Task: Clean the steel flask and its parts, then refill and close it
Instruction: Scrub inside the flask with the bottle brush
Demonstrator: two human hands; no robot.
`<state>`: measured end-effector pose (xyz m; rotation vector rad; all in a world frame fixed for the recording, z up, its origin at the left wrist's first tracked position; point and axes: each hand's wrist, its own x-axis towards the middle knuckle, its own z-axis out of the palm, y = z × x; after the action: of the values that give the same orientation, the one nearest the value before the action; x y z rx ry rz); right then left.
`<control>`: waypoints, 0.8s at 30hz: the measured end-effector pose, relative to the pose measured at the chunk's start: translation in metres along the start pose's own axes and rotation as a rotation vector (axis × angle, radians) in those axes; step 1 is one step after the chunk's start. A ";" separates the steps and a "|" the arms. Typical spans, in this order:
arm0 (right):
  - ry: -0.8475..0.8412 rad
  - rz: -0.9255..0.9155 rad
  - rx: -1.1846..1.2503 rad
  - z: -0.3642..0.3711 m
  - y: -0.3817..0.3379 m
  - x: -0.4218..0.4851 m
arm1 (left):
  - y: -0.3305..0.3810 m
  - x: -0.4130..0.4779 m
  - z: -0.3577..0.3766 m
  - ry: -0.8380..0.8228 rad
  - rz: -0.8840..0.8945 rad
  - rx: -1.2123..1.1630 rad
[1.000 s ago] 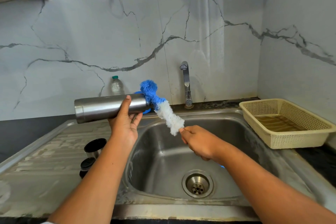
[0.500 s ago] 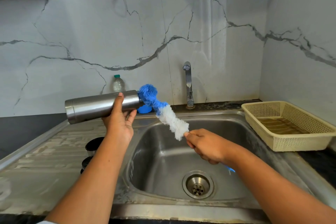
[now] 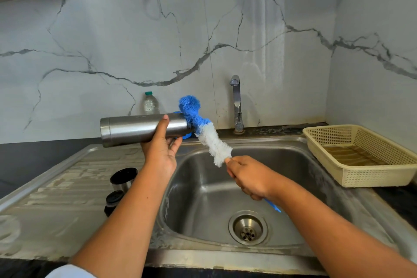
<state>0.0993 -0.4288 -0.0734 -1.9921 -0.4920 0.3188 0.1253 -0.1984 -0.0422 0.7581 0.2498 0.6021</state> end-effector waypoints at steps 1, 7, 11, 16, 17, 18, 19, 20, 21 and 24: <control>0.014 -0.010 -0.003 0.000 0.001 0.002 | 0.000 0.001 0.000 -0.011 0.007 0.005; 0.022 0.002 -0.018 -0.003 0.008 0.001 | 0.002 0.005 -0.006 -0.010 0.019 0.008; 0.010 -0.004 0.001 0.001 0.007 0.005 | 0.005 0.006 -0.009 -0.015 0.013 0.010; 0.010 -0.010 -0.004 -0.002 0.005 0.001 | 0.005 0.006 -0.008 -0.008 0.004 -0.010; 0.011 -0.008 -0.006 -0.005 0.006 0.000 | 0.005 0.005 -0.007 -0.013 0.002 -0.012; 0.012 -0.003 -0.006 -0.007 0.006 0.000 | 0.004 0.005 -0.006 -0.018 0.000 -0.013; 0.011 0.004 -0.007 -0.008 0.007 -0.001 | 0.004 0.005 -0.006 -0.019 -0.001 -0.013; 0.008 0.011 -0.007 -0.009 0.008 -0.001 | 0.003 0.005 -0.007 -0.017 -0.005 -0.012; 0.003 0.016 -0.007 -0.009 0.008 -0.002 | 0.002 0.006 -0.008 -0.013 -0.013 -0.014; -0.007 0.033 0.007 -0.011 0.008 -0.004 | 0.003 0.007 -0.009 0.002 -0.015 -0.021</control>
<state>0.1018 -0.4420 -0.0754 -1.9946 -0.4623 0.3483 0.1257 -0.1880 -0.0465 0.7346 0.2508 0.5907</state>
